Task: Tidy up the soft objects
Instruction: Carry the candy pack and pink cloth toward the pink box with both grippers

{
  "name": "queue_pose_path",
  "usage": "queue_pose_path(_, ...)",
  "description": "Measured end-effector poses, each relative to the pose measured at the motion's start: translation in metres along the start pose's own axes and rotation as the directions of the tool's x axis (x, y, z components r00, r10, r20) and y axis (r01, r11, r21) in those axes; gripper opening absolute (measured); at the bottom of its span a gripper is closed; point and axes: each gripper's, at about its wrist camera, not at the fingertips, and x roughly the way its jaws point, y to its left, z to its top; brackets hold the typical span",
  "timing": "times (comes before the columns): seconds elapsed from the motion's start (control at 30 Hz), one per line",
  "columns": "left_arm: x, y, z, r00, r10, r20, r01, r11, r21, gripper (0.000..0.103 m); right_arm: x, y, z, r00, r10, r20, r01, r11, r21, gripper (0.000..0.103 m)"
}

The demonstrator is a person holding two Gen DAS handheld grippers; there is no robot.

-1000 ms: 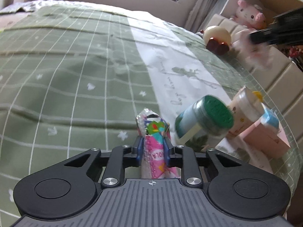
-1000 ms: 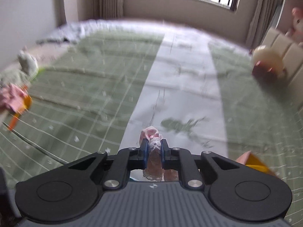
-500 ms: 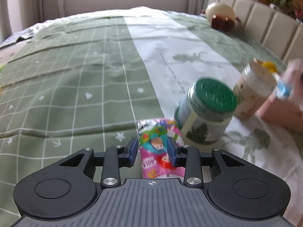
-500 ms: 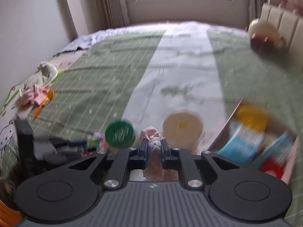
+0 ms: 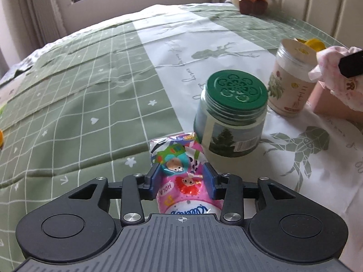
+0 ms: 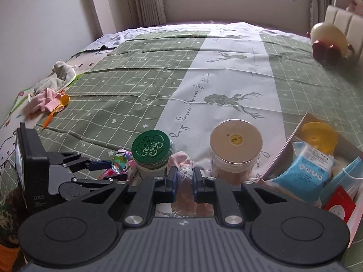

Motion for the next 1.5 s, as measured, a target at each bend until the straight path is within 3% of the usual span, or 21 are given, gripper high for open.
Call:
queue_pose_path(0.13, -0.007, 0.005, -0.005, 0.999, -0.023, 0.028, 0.023, 1.0, 0.006, 0.047, 0.002, 0.001, 0.004, 1.0, 0.003, 0.003, -0.003, 1.0, 0.002, 0.013)
queue_pose_path(0.27, -0.012, -0.003, -0.01, 0.994, 0.1, 0.054, -0.104, 0.991, 0.08, 0.045, 0.006, 0.004, 0.007, 1.0, 0.005, 0.005, -0.005, 1.0, -0.001, 0.013)
queue_pose_path(0.33, -0.01, -0.003, -0.01, 0.998, 0.055, 0.037, -0.058, 0.996, 0.064, 0.042, 0.007, 0.005, 0.007, 1.0, 0.009, 0.003, -0.009, 1.0, 0.0, 0.013)
queue_pose_path(0.4, -0.008, 0.001, -0.008, 1.0, -0.027, 0.016, 0.026, 1.0, 0.012, 0.049, 0.008, 0.007, 0.006, 1.0, 0.013, 0.001, -0.013, 1.0, -0.003, 0.013)
queue_pose_path(0.47, -0.003, 0.002, -0.007, 0.997, -0.076, -0.008, 0.076, 0.997, -0.008, 0.071, 0.008, 0.008, 0.005, 1.0, 0.014, -0.002, -0.014, 1.0, -0.011, 0.013)
queue_pose_path(0.5, 0.001, 0.002, -0.008, 0.995, -0.095, -0.027, 0.095, 0.995, -0.004, 0.075, 0.007, 0.008, 0.004, 1.0, 0.011, -0.003, -0.011, 1.0, -0.015, 0.013)
queue_pose_path(0.63, 0.001, -0.014, -0.021, 0.997, -0.077, -0.018, 0.078, 0.991, 0.107, 0.08, 0.004, 0.006, 0.002, 1.0, 0.01, 0.006, -0.01, 1.0, -0.02, 0.013)
queue_pose_path(0.7, -0.001, -0.015, -0.025, 0.998, -0.061, -0.002, 0.061, 0.993, 0.105, 0.082, 0.004, 0.004, 0.002, 1.0, 0.005, 0.006, -0.005, 1.0, -0.014, 0.013)
queue_pose_path(0.93, 0.017, 0.019, -0.013, 0.997, -0.072, -0.023, 0.068, 0.989, -0.133, 0.078, 0.015, 0.002, 0.017, 1.0, 0.007, -0.004, -0.007, 1.0, 0.013, 0.013)
queue_pose_path(1.0, 0.02, 0.023, -0.006, 0.996, -0.091, -0.018, 0.087, 0.984, -0.156, 0.06, 0.024, 0.0, 0.034, 1.0, 0.013, -0.005, -0.012, 0.999, 0.037, 0.013)
queue_pose_path(1.1, 0.013, 0.035, 0.018, 0.994, -0.108, -0.011, 0.104, 0.974, -0.201, 0.05, 0.031, -0.004, 0.066, 1.0, -0.002, 0.014, 0.001, 0.998, 0.064, 0.013)
queue_pose_path(1.27, -0.034, 0.038, 0.088, 0.987, -0.055, 0.152, 0.075, 0.989, -0.126, 0.05, -0.016, -0.026, 0.103, 0.992, 0.008, 0.127, -0.02, 0.996, 0.091, 0.013)
queue_pose_path(1.4, -0.064, 0.002, 0.139, 0.963, -0.072, 0.26, 0.089, 0.994, -0.055, 0.05, -0.067, -0.056, 0.104, 0.971, -0.067, 0.231, 0.055, 0.997, 0.059, 0.013)
queue_pose_path(1.5, -0.07, -0.042, 0.161, 0.947, -0.128, 0.293, 0.132, 0.991, 0.005, 0.05, -0.092, -0.084, 0.095, 0.961, -0.123, 0.248, 0.105, 0.991, 0.084, 0.013)
